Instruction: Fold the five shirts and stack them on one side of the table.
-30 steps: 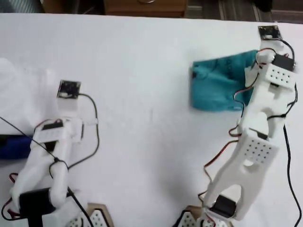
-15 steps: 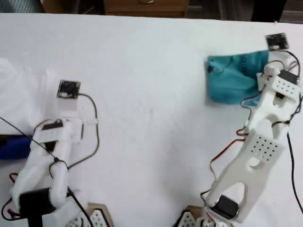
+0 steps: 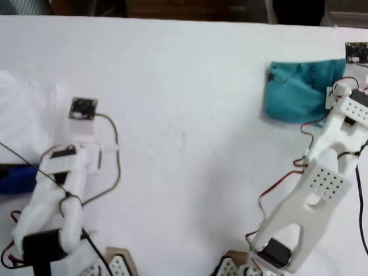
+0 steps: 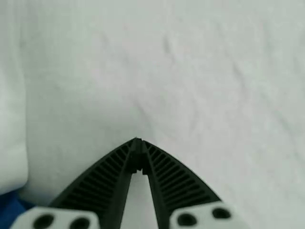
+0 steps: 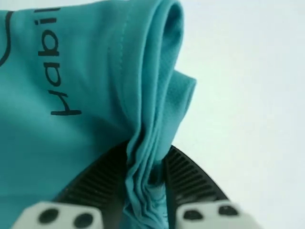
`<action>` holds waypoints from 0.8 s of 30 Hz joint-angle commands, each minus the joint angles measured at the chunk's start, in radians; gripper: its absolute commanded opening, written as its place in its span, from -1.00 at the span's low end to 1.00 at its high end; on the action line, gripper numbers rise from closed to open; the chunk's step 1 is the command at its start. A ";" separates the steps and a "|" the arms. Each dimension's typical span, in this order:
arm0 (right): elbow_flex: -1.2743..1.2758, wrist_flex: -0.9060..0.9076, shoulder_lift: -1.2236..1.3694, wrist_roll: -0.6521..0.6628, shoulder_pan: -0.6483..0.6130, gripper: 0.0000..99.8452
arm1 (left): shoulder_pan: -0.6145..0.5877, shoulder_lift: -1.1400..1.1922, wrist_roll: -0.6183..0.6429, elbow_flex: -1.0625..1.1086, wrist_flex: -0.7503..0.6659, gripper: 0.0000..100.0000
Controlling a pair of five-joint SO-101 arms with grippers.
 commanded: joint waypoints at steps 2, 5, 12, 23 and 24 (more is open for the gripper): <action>-0.046 -0.031 -0.012 -0.009 -0.044 -0.88 | -0.009 0.000 -0.005 -0.033 -0.015 -0.95; -0.046 -0.024 -0.012 -0.014 -0.067 -0.69 | -0.009 0.000 -0.005 -0.033 -0.015 -0.95; -0.069 -0.005 -0.031 -0.015 -0.054 -0.72 | -0.009 0.000 -0.005 -0.033 -0.015 -0.95; -0.377 0.427 -0.168 -0.017 -0.038 -0.72 | -0.009 0.000 -0.005 -0.033 -0.015 -0.95; -0.407 0.467 -0.180 -0.017 -0.038 -0.72 | -0.009 0.000 -0.005 -0.033 -0.015 -0.95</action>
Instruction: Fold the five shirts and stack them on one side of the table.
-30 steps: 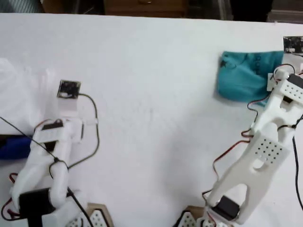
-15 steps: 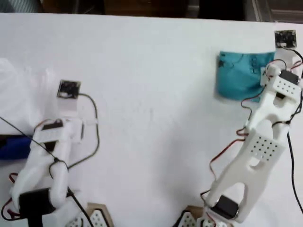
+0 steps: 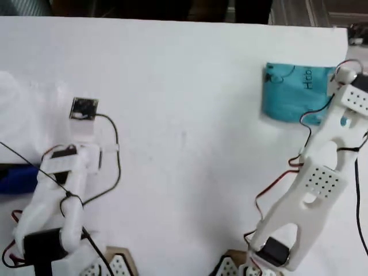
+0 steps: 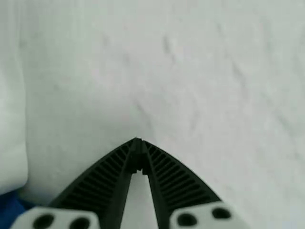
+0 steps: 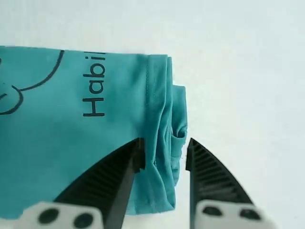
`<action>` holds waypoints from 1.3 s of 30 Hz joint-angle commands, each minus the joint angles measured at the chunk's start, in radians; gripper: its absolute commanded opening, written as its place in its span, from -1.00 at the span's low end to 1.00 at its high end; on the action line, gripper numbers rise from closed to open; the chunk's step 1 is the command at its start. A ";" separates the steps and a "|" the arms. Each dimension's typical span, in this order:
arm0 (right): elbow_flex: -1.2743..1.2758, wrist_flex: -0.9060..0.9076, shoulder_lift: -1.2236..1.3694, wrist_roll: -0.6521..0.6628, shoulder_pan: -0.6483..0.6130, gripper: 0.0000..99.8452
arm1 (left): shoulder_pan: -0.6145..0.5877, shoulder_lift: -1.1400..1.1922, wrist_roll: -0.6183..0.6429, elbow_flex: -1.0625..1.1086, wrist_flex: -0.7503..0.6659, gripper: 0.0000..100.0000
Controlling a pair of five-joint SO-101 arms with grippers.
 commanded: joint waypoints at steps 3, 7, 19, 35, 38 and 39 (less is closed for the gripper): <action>-0.196 0.225 -0.147 -0.008 0.004 -0.72 | -0.008 0.000 -0.005 -0.033 -0.015 -0.95; -0.318 0.410 -0.197 -0.005 -0.012 -0.72 | -0.008 0.000 -0.005 -0.033 -0.015 -0.95; -0.178 0.541 -0.430 -0.023 -0.050 -0.72 | -0.008 0.000 -0.005 -0.033 -0.014 -0.95; 1.741 -0.068 -1.241 -0.114 -0.417 -0.73 | -0.008 0.000 -0.005 -0.035 -0.015 -0.94; 2.067 -0.364 -1.386 -0.114 -0.433 -0.73 | -0.008 0.000 -0.005 -0.035 -0.015 -0.94; 2.151 -0.446 -1.432 -0.117 -0.443 -0.73 | -0.008 0.000 -0.005 -0.035 -0.015 -0.94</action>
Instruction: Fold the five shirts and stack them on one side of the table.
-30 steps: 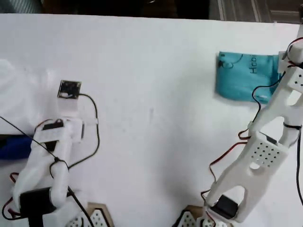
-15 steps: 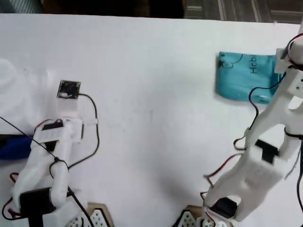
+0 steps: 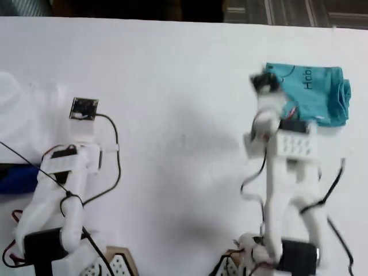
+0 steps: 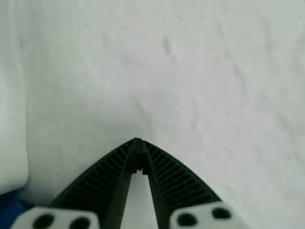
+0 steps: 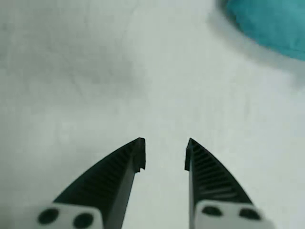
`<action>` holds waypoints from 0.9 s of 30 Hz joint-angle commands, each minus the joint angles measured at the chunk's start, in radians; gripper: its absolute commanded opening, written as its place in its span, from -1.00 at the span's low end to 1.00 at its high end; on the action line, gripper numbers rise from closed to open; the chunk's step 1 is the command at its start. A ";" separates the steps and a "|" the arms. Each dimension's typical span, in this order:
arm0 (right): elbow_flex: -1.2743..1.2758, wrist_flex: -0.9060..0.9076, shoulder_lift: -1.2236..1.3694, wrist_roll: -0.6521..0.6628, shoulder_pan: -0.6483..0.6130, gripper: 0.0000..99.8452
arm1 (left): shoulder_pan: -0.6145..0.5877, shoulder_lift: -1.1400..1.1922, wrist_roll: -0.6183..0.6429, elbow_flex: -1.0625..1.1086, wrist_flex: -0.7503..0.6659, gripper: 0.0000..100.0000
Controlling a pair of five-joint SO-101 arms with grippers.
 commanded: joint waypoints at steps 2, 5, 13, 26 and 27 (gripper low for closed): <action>0.440 -0.409 -0.232 -0.009 -0.041 -0.73 | -0.008 0.000 -0.005 -0.035 -0.015 -0.94; 0.582 -0.526 -0.317 -0.009 -0.062 -0.72 | -0.008 0.000 -0.005 -0.035 -0.015 -0.94; 0.634 -0.587 -0.363 -0.006 -0.094 -0.72 | -0.003 0.000 -0.005 -0.035 -0.014 -0.94; 0.649 -0.608 -0.363 -0.002 -0.128 -0.72 | -0.330 0.000 -0.011 -0.687 0.652 -0.62; 0.649 -0.608 -0.363 -0.002 -0.128 -0.72 | -0.377 0.000 -0.011 -0.756 0.690 -0.56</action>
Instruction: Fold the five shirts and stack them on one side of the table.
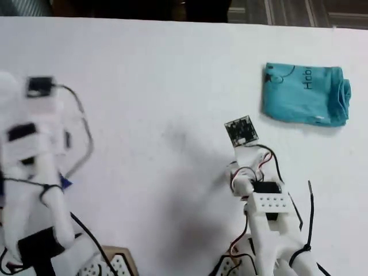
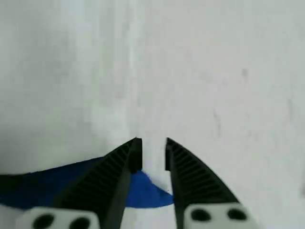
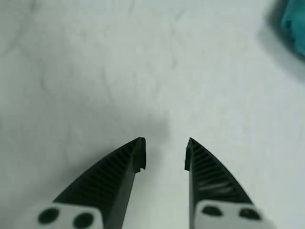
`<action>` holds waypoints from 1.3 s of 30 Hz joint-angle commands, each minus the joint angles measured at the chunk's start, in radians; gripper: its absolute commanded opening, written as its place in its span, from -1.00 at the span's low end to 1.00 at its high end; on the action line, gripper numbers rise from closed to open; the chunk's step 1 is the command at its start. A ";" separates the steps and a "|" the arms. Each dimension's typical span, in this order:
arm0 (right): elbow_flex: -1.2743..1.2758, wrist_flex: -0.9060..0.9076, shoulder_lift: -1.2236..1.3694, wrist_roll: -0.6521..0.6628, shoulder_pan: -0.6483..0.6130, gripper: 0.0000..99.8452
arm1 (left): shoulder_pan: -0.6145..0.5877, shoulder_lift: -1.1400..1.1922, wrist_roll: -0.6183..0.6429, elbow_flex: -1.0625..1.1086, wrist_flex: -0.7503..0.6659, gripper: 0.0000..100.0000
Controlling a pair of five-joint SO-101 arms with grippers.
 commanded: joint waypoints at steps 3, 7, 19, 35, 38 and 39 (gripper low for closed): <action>-0.005 -0.019 -0.031 0.000 -0.010 -0.72 | -0.258 -0.002 -0.025 -0.386 0.183 -0.53; -0.005 -0.021 -0.031 0.000 -0.010 -0.72 | -0.358 0.003 -0.161 -0.417 0.138 -0.53; -0.003 -0.021 -0.031 0.000 -0.012 -0.72 | -0.546 0.209 -0.250 -0.412 -0.160 -0.53; -0.003 -0.022 -0.031 0.000 -0.012 -0.72 | -0.419 0.252 -0.265 -0.372 -0.333 -0.96; -0.003 -0.022 -0.031 0.000 -0.012 -0.72 | -0.374 0.233 -0.264 -0.384 -0.295 -0.96; -0.003 -0.022 -0.031 0.000 -0.012 -0.72 | -0.359 0.218 -0.261 -0.392 -0.269 -0.94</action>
